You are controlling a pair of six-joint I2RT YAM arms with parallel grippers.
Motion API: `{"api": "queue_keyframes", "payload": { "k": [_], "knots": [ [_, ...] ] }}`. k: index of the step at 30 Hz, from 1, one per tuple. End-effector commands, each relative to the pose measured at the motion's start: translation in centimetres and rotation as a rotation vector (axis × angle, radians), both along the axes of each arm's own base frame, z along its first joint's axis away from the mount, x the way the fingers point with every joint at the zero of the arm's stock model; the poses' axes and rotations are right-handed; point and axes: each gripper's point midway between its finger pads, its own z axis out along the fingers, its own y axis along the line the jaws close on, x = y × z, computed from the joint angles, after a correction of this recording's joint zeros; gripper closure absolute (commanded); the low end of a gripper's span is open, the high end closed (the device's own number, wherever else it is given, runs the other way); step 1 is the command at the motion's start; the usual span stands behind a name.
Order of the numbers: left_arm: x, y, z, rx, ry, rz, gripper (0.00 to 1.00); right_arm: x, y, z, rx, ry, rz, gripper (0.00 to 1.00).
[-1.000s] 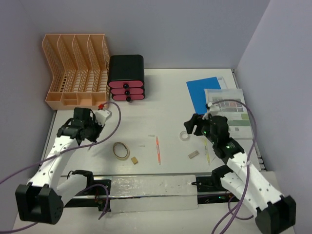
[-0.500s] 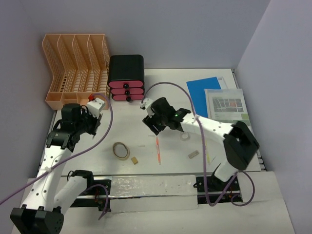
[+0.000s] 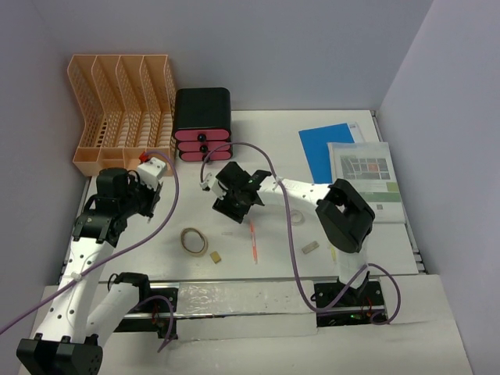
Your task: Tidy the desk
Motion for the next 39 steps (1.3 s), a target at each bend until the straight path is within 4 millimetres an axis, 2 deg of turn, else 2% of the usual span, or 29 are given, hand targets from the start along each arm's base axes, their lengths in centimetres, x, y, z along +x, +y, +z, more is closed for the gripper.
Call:
{"api": "queue_keyframes", "payload": {
  "k": [1, 6, 10, 12, 17, 21, 25, 30, 34, 35, 36, 39],
  "knots": [
    [0.6, -0.1, 0.9, -0.018, -0.045, 0.008, 1.0, -0.3, -0.1, -0.7, -0.03, 0.039, 0.015, 0.36],
    [0.5, -0.2, 0.8, -0.023, -0.041, 0.001, 1.0, 0.0, -0.2, -1.8, -0.071, 0.047, 0.005, 0.36],
    [0.4, -0.3, 0.9, -0.026, -0.043, -0.005, 1.0, 0.2, -0.2, -2.6, -0.093, 0.056, 0.014, 0.41],
    [0.4, -0.2, 0.9, -0.023, -0.043, -0.003, 1.0, 0.2, -0.2, -2.9, -0.094, 0.06, 0.017, 0.46],
    [0.5, -0.1, 0.8, -0.021, -0.044, 0.0, 1.0, 0.4, -0.1, -3.4, -0.102, 0.057, 0.018, 0.5],
    [0.5, 0.0, 0.8, -0.016, -0.043, 0.005, 1.0, 0.1, -0.3, -3.5, -0.111, 0.072, 0.015, 0.71],
    [0.4, -0.4, 1.3, -0.03, -0.052, -0.015, 1.0, -0.1, -0.2, -2.0, -0.071, 0.061, -0.016, 1.0],
    [-0.6, -1.9, 3.4, -0.056, -0.089, -0.134, 1.0, 0.2, 1.8, 3.7, 0.148, -0.008, -0.071, 1.0],
    [-1.8, -3.8, 5.4, -0.101, -0.097, -0.257, 1.0, 0.4, 3.7, 10.5, 0.37, -0.076, -0.117, 1.0],
    [-2.0, -4.5, 7.2, -0.129, -0.119, -0.292, 1.0, 0.5, 4.3, 15.6, 0.516, -0.14, -0.131, 1.0],
    [-2.3, -5.0, 8.5, -0.151, -0.133, -0.32, 1.0, 0.4, 4.5, 19.3, 0.621, -0.186, -0.14, 1.0],
    [-4.0, -6.9, 11.4, -0.237, -0.156, -0.429, 1.0, -0.8, 3.9, 27.8, 0.924, -0.252, -0.217, 1.0]
  ]
}}
